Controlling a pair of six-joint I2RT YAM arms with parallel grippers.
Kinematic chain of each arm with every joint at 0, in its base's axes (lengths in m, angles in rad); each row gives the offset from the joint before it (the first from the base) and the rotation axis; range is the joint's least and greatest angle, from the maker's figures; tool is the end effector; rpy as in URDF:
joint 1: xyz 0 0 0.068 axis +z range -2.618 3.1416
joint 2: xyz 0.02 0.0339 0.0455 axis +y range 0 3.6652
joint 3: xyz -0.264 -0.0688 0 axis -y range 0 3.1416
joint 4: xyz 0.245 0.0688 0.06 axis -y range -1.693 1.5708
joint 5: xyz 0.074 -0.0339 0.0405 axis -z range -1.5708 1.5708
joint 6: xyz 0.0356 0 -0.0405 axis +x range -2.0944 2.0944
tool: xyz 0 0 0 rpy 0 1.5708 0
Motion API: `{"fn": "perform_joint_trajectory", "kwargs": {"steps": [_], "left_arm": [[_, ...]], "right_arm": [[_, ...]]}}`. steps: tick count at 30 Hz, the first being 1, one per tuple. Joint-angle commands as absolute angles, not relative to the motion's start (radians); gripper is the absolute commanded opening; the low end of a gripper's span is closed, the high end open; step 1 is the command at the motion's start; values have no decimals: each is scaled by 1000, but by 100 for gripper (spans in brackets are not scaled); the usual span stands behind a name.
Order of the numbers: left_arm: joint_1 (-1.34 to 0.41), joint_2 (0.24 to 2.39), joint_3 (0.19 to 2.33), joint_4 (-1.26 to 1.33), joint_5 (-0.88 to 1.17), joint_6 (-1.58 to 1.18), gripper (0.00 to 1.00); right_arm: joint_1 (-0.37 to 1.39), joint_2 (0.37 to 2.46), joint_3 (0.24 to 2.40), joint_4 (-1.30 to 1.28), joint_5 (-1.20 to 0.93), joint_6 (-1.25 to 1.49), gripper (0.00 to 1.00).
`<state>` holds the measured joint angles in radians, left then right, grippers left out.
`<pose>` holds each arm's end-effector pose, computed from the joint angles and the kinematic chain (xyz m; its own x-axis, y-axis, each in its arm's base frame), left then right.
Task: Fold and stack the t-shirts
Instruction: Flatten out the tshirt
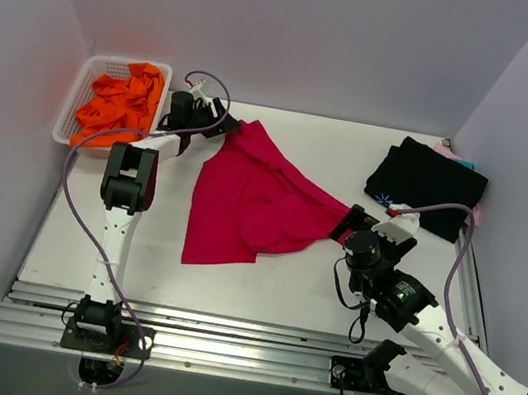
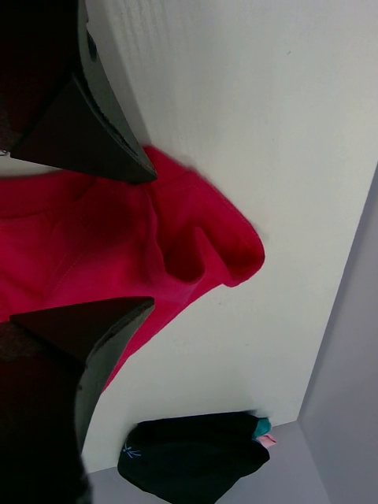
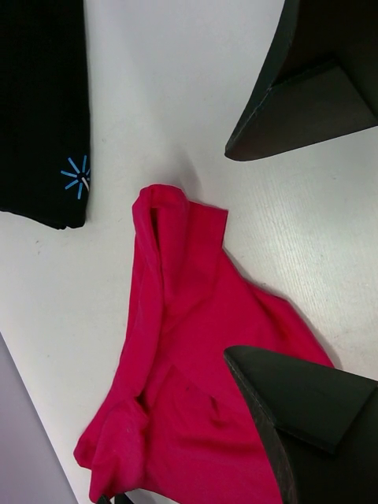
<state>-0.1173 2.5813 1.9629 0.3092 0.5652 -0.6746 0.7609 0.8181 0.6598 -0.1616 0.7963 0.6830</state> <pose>0.5710 -0.0865 0.1290 -0.6142 -0.4587 -0.6421 0.2841 0.6306 -0.7222 0.1514 0.1090 0.2957 -0.1709 0.4467 -0.8782 0.1508 0.8927 0.4247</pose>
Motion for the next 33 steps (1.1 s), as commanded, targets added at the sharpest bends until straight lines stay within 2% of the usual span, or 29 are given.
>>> {"fn": "perform_joint_trajectory", "kwargs": {"steps": [1,3,7,9,11,15,25,30,33], "left_arm": [[-118,2591,2000,328,603,-673,68],[-118,2573,1979,357,592,-667,68],[-118,2580,2005,316,575,-644,61],[-117,2565,1987,333,555,-635,63],[-115,2553,1974,362,517,-623,69],[-115,2589,2057,272,520,-598,72],[-112,2602,2039,299,569,-637,72],[-115,2637,2101,244,594,-638,70],[-117,2643,2112,223,601,-643,67]], "right_arm": [[765,813,652,-164,848,693,100],[765,815,650,-167,847,696,100],[764,816,650,-166,845,695,100],[765,821,652,-164,844,693,100],[765,821,649,-158,839,690,100],[764,827,649,-153,834,687,100],[764,838,649,-147,838,684,100],[764,822,646,-146,836,684,100],[764,818,643,-149,836,684,100]]}}
